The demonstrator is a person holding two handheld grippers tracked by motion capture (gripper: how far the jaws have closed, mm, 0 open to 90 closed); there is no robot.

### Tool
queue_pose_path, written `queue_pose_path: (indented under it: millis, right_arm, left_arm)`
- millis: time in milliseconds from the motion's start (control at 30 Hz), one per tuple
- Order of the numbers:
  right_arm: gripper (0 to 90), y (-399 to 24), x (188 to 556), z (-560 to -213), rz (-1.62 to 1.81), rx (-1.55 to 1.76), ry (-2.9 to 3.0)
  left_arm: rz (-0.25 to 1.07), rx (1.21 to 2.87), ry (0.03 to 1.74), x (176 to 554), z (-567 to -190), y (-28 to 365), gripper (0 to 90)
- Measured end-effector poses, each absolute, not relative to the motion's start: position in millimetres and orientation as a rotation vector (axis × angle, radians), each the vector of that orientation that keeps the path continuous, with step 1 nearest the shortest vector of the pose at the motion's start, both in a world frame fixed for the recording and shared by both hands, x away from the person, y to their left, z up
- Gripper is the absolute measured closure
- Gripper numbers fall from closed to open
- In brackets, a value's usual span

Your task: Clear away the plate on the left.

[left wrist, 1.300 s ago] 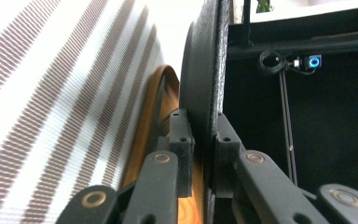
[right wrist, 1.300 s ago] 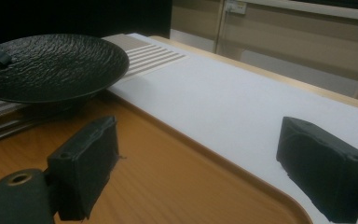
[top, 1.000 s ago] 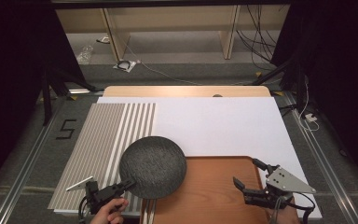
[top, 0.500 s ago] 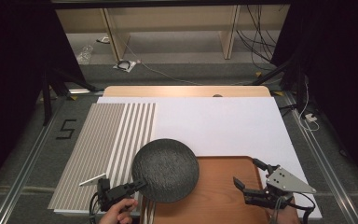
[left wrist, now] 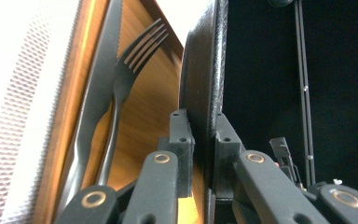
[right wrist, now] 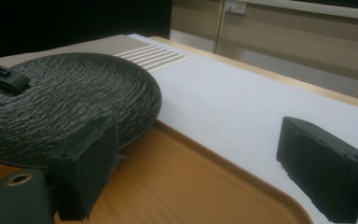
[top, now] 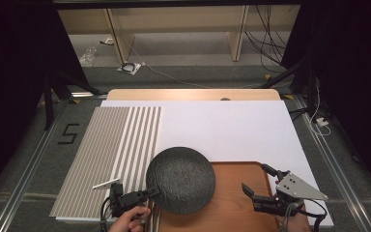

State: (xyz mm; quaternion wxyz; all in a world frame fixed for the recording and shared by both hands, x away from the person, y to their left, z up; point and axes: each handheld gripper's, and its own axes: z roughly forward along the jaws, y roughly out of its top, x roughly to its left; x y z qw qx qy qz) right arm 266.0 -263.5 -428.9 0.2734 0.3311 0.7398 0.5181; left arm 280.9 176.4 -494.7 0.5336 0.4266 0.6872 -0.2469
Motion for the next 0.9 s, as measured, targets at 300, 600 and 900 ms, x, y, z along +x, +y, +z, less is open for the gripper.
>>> queue_pose_path:
  millis: [300,600,900]
  right_arm:
    - [13.7,-264,266,-429,1.392,0.889,1.994]
    - [13.7,-264,266,-429,1.39,0.886,1.993]
    - [13.7,-263,266,-429,1.396,0.886,1.987]
  left_arm:
    - [-0.623,1.061,1.639,281,-499,163,82.0]
    - [-0.657,1.108,1.617,280,-499,149,82.0]
    - [-0.683,1.159,1.605,279,-501,137,81.7]
